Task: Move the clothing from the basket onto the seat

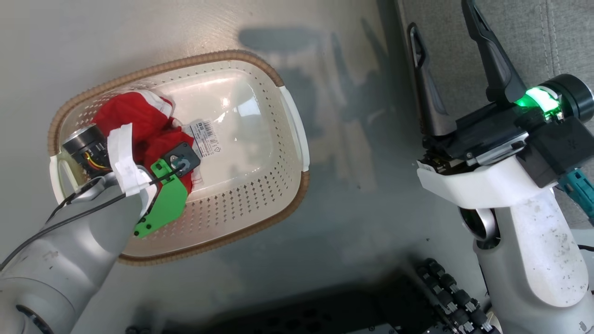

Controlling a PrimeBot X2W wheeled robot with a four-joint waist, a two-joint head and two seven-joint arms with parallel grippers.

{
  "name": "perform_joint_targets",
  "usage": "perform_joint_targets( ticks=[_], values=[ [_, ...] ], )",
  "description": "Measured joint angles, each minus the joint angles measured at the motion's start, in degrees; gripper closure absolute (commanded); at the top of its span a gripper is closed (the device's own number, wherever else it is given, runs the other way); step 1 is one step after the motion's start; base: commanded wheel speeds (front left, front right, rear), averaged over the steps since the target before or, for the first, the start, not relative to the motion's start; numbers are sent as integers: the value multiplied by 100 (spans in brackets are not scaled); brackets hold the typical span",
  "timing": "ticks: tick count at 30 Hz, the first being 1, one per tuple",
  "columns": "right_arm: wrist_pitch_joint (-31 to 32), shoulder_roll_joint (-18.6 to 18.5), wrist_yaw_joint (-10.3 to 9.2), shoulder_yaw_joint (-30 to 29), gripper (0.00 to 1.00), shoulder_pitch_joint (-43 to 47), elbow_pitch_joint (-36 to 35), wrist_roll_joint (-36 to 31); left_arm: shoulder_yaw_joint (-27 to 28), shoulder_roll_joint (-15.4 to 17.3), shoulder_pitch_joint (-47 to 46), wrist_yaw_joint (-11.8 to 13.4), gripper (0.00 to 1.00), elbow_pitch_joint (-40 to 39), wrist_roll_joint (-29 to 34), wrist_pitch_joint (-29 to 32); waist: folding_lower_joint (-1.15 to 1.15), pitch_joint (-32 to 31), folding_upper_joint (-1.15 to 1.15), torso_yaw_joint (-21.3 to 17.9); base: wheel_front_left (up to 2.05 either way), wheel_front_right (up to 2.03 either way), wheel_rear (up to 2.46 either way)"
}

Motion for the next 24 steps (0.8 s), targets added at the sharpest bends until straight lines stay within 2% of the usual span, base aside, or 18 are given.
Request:
perform_joint_targets(
  ticks=[10,17,24],
  values=[
    [0,0,0,-73,0,207,259,74,-1,-136,233,0,100,-164,-399,-479,-1,-562,0,79,0,0,0],
    [0,1,0,-142,0,444,480,131,5,-265,425,0,100,-252,-1166,-1245,-1,-1142,0,207,0,0,0],
    [0,1,0,-237,0,752,720,141,1,-450,761,0,100,-275,-1521,-1828,-1,-1794,0,385,0,0,0]
  ],
)
